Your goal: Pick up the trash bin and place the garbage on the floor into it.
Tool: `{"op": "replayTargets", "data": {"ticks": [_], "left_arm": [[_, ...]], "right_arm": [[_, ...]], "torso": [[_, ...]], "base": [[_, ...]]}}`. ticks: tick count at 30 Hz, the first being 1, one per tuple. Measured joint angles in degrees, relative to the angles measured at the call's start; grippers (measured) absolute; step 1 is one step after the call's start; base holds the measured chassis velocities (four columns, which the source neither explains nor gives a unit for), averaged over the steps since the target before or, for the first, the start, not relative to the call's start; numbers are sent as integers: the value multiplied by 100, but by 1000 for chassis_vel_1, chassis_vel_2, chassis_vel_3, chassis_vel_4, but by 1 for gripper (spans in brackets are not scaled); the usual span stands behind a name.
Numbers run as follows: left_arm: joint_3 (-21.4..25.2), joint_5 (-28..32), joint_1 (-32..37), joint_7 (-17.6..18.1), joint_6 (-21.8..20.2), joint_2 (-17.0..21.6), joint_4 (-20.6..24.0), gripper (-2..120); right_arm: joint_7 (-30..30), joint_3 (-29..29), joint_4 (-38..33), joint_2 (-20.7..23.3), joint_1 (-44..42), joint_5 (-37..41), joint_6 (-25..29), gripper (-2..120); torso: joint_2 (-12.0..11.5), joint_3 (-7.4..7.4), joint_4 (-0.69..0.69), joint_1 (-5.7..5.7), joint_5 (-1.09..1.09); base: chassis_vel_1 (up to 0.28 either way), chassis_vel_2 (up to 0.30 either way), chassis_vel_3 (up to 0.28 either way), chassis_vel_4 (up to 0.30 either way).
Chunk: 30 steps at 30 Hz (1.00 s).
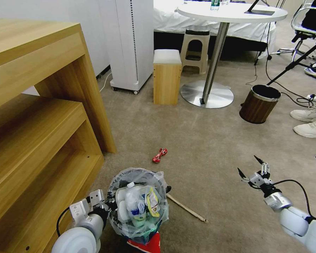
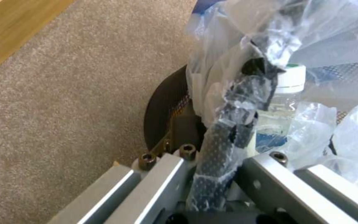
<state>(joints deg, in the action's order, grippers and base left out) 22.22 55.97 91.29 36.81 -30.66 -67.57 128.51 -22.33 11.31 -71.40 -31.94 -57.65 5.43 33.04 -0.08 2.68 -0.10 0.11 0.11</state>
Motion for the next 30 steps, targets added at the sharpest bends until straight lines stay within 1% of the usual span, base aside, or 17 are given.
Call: {"op": "replayTargets", "data": {"ticks": [1,3,4,5,6,7,8,10,11,12,14,19,22,24,25,26,30], "left_arm": [[0,0,0,0,0,0,0,0],[-2,-18,6,-5,-4,-17,-11,0],[-6,-33,14,-9,-6,-26,-14,0],[-6,-33,14,-9,-6,-26,-14,0],[-9,-42,28,-11,-8,-31,-14,0],[-7,-44,35,-12,-8,-34,-13,0],[-7,-44,35,-12,-8,-34,-13,0],[-2,-57,52,-19,-9,-37,-11,0],[0,-70,66,-25,-9,-43,-5,0],[0,-70,66,-25,-9,-43,-5,0],[1,-115,113,-48,-9,-69,21,0],[9,-146,142,-63,-9,-89,52,0],[19,-202,202,-108,-8,-104,85,0],[23,-210,211,-121,-7,-104,87,0],[30,-221,224,-129,-3,-103,91,0],[31,-223,229,-132,0,-103,94,0],[31,-230,234,-134,1,-108,94,0]], "right_arm": [[0,0,0,0,0,0,0,100],[427,76,-181,-32,-71,876,220,100],[768,100,-218,-75,-98,1302,417,100],[768,100,-218,-75,-98,1302,417,100],[1519,119,-270,-99,-142,1976,758,100],[1958,130,-295,-106,-154,2323,968,100],[1958,130,-295,-106,-154,2323,968,100],[3164,145,-406,-119,-168,3105,1333,100],[3457,142,-443,-116,-170,3289,1364,100],[3457,142,-443,-116,-170,3289,1364,100],[4068,110,-529,-80,-161,3419,1400,100],[4406,71,-416,-76,-88,3169,1402,100],[4792,54,-122,-79,-70,2910,1403,100],[4840,45,-35,-95,-70,2853,1403,100],[5024,31,93,-104,-86,2810,1402,100],[5067,17,200,-138,-86,2743,1401,100],[5125,6,330,-165,-86,2649,1398,100]], "torso": [[0,0,0,0,0],[0,0,0,0,1],[0,0,0,0,2],[0,0,0,0,2],[0,0,0,0,4],[0,0,0,0,2],[0,0,0,0,2],[0,0,-1,0,2],[0,0,0,0,3],[0,0,0,0,3],[0,0,1,0,1],[0,0,0,0,1],[0,0,0,0,2],[0,0,0,0,1],[0,0,-1,0,3],[0,0,-1,0,2],[0,0,0,0,4]], "base": [[0,0,0,0],[0,0,0,0],[0,0,0,0],[0,0,0,0],[0,0,0,0],[0,0,0,0],[0,0,0,0],[0,0,0,0],[0,0,0,0],[0,0,0,0],[0,0,0,0],[0,0,0,0],[0,0,0,0],[0,0,0,0],[0,0,0,0],[0,0,0,0],[0,0,0,0]]}}
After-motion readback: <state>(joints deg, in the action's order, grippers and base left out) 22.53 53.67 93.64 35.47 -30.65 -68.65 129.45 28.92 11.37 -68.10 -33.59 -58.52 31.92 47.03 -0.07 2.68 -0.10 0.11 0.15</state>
